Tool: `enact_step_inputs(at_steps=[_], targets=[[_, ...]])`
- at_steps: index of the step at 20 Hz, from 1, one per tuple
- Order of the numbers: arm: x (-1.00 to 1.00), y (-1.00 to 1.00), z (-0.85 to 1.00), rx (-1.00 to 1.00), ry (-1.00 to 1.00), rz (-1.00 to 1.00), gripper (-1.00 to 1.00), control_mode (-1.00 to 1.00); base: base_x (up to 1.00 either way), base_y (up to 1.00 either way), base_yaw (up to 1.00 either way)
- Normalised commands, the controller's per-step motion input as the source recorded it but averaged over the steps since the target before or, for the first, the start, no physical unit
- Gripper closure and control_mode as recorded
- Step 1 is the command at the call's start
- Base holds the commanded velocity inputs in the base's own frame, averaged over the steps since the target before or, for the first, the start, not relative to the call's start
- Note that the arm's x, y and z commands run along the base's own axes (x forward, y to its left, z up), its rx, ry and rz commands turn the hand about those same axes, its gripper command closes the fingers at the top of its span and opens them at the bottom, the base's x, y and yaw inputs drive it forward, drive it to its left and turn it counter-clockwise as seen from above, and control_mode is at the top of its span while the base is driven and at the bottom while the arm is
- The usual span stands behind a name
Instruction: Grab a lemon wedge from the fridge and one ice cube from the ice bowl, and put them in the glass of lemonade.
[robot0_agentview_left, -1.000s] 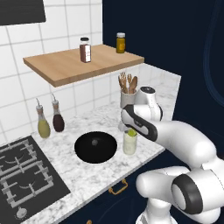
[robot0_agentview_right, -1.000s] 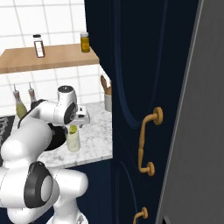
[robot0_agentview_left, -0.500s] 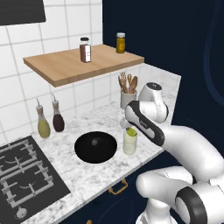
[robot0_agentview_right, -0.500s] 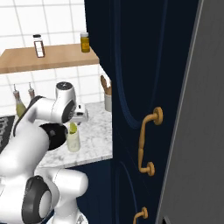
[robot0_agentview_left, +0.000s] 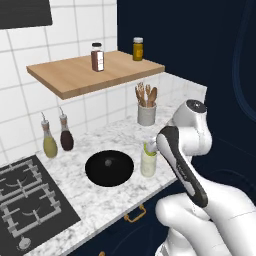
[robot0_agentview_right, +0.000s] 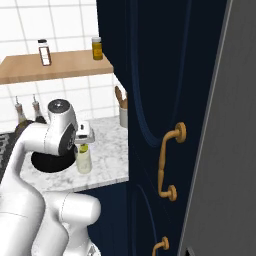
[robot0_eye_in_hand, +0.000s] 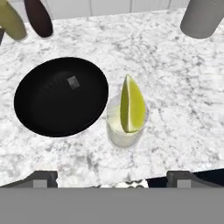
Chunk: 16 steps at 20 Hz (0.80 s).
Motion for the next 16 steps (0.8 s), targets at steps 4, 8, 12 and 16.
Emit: enact_step_inputs(at_steps=[4, 8, 12, 16], targets=[[-0.71, -0.27, 1.0, -0.12, -0.01, -0.04, -1.0, -1.0, 0.0, 0.0, 0.0], [-0.83, -0.41, 0.89, -0.04, 0.0, -0.05, -1.0, -1.0, 0.0, 0.0, 0.0], [-0.84, -0.34, 0.59, 0.0, 0.0, -0.01, -1.0, -1.0, 0.0, 0.0, 0.0], [-0.86, -0.16, 0.32, -0.01, 0.0, -0.01, -1.0, -1.0, 0.0, 0.0, 0.0]])
